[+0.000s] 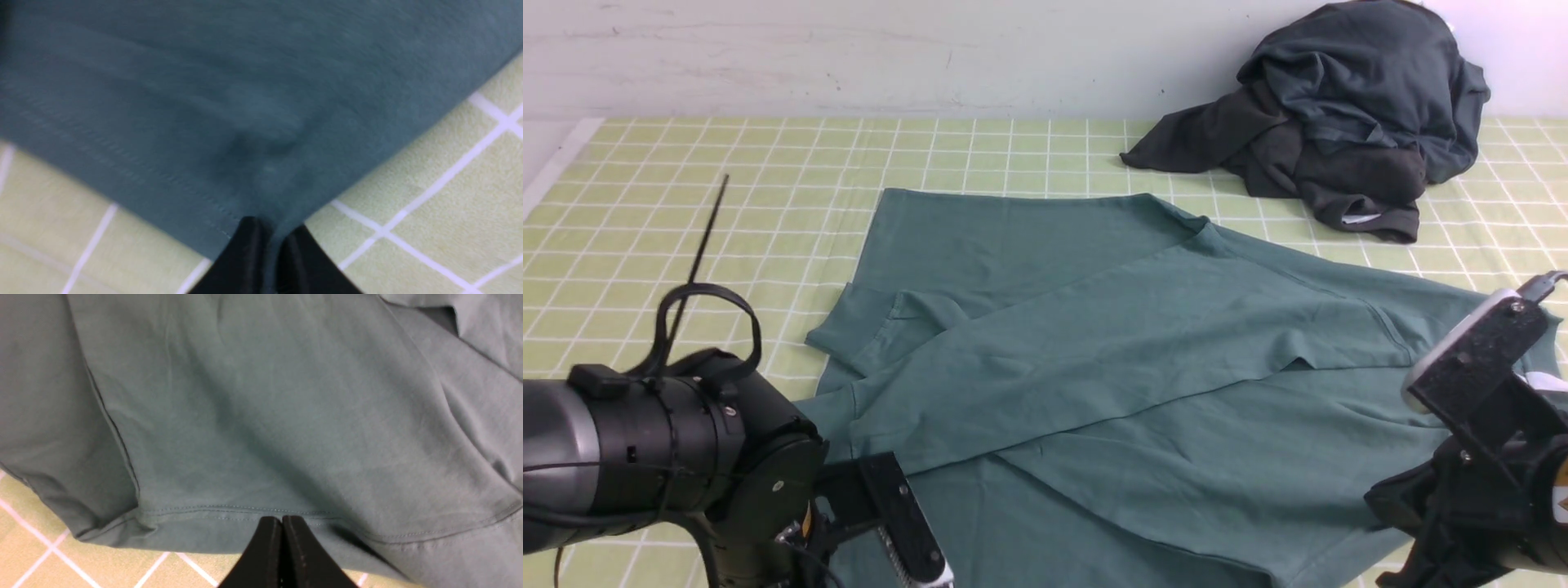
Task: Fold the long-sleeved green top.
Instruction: Use both arms simultaneously to clamp the lower edge of the clothing fabric, then use both arms to drag the lower edge of the fabric forward and fold it over the upper edge
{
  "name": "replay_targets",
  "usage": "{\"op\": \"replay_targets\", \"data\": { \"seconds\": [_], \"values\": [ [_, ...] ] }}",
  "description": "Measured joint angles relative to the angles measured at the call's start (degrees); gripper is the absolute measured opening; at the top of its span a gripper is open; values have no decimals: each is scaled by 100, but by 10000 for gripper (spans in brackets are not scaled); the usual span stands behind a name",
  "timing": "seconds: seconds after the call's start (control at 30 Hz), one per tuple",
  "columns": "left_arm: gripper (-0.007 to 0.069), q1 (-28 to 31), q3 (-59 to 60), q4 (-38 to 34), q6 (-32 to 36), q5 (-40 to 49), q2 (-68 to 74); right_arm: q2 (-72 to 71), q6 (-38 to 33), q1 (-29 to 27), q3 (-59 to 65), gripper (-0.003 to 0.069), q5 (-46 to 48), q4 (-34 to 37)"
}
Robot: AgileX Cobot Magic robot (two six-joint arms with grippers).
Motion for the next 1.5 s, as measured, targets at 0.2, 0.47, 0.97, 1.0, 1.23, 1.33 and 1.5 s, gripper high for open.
{"op": "replay_targets", "data": {
  "seconds": [0.2,0.47,0.97,1.0,1.23,1.33,1.5],
  "values": [
    [6,0,-111,-27,-463,458,-469,-639,-1151,204,0,-9,84,0],
    [6,0,-111,-114,-938,516,-655,297,-1566,204,0,192,613,-1316],
    [3,0,-111,-233,-1202,648,-661,2363,-1597,204,-46,246,-383,-3205],
    [3,0,-111,-233,-1206,648,-666,2395,-1597,204,-51,197,-451,-3226],
    [3,0,-150,-238,-1392,734,-846,2232,-867,204,-163,1,-262,-3180],
    [3,19,-330,-234,-1862,792,-991,2077,-278,204,-423,-2,210,-3164],
    [1,289,-1158,80,-3250,434,-1022,2015,522,-7,-1390,-2,844,-3164]
  ]
}}
